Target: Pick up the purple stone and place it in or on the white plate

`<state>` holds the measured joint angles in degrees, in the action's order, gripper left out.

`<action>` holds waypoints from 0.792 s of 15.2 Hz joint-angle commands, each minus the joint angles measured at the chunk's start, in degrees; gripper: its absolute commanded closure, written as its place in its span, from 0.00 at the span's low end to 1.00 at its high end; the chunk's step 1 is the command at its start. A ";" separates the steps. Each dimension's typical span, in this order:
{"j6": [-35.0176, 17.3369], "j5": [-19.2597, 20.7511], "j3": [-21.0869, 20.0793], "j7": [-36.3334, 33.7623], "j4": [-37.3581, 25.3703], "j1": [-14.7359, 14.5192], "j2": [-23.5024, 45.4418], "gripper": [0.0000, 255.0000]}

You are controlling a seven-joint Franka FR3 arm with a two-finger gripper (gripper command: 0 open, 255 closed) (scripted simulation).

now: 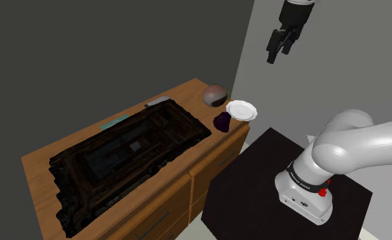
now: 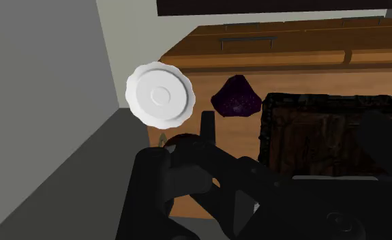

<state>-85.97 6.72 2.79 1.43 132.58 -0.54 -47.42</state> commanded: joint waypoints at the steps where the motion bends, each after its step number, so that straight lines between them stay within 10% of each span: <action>1: 0.00 0.00 0.00 0.00 0.00 0.00 0.00 0.00; 12: -19.95 -4.18 -8.59 -24.93 12.72 5.00 9.73 0.00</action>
<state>-104.03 2.72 -5.21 -21.23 144.69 3.86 -39.04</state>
